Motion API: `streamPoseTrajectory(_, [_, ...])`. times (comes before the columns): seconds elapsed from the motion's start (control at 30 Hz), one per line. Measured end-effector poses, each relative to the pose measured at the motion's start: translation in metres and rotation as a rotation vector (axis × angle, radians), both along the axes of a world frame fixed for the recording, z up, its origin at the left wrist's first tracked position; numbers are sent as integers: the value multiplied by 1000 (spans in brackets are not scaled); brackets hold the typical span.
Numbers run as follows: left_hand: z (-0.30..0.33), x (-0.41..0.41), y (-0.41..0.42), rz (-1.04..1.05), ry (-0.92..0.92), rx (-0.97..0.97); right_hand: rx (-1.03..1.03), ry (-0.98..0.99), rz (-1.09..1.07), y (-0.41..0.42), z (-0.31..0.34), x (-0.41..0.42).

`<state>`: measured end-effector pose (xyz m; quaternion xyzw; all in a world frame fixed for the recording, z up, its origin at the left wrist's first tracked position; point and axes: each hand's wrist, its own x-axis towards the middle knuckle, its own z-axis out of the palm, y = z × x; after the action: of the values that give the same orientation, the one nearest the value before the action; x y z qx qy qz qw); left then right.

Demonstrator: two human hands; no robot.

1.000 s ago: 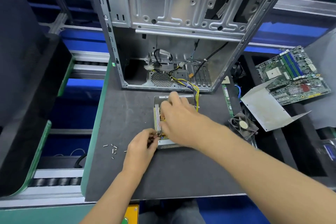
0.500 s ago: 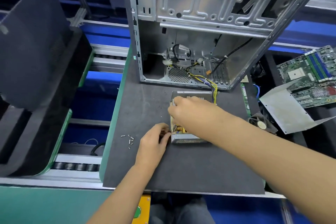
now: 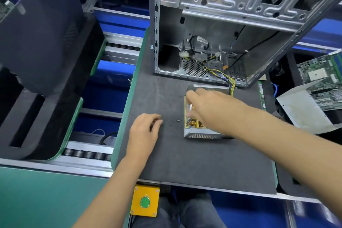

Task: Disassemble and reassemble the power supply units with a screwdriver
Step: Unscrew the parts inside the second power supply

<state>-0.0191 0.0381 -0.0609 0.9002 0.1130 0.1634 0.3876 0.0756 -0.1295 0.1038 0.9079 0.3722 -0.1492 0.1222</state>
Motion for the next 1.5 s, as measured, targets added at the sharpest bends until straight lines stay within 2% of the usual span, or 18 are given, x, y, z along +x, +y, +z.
streamPoseTrajectory(0.07, [-2,10,-7,-126,31,67,29,28,51,-1,-2,-1])
streamPoseTrajectory(0.13, [-2,21,-18,-235,56,106,7,-51,89,1,-4,-4])
streamPoseTrajectory(0.23, [-1,32,-28,-302,46,176,-59,-158,30,5,-5,-8])
streamPoseTrajectory(0.33, [0,36,-30,-265,18,193,8,30,-84,-4,-2,-4])
streamPoseTrajectory(0.4, [0,37,-30,-238,51,152,61,34,18,-8,-2,0])
streamPoseTrajectory(0.5, [3,37,-27,-140,78,-42,40,-107,83,0,-1,-4])
streamPoseTrajectory(0.6, [10,34,-22,17,104,-371,-34,-189,7,4,-2,-9])
streamPoseTrajectory(0.67, [12,32,-19,109,129,-576,14,-111,-22,2,-1,-8])
streamPoseTrajectory(0.73, [13,31,-16,160,157,-689,13,9,-9,0,0,-6])
streamPoseTrajectory(0.83, [12,29,-15,202,166,-845,-25,-117,64,2,4,-7])
streamPoseTrajectory(0.9, [12,28,-17,205,155,-927,-88,-200,36,1,4,-9])
streamPoseTrajectory(1.03, [14,27,-23,203,181,-1096,-22,47,-10,-7,-2,-5])
streamPoseTrajectory(1.13, [15,27,-26,191,202,-1278,-19,1,91,-7,-8,-5])
streamPoseTrajectory(1.23, [14,26,-27,165,198,-1353,-72,-106,-8,-3,-8,-15])
streamPoseTrajectory(1.3, [14,26,-26,153,195,-1374,-80,-49,-93,-8,-10,-20])
streamPoseTrajectory(1.37, [14,26,-27,148,207,-1378,33,66,-180,-16,-7,-22])
streamPoseTrajectory(1.43, [13,27,-27,155,213,-1384,70,94,-152,-19,-8,-15])
streamPoseTrajectory(1.5, [12,26,-28,160,220,-1388,26,-2,-57,-16,-9,-11])
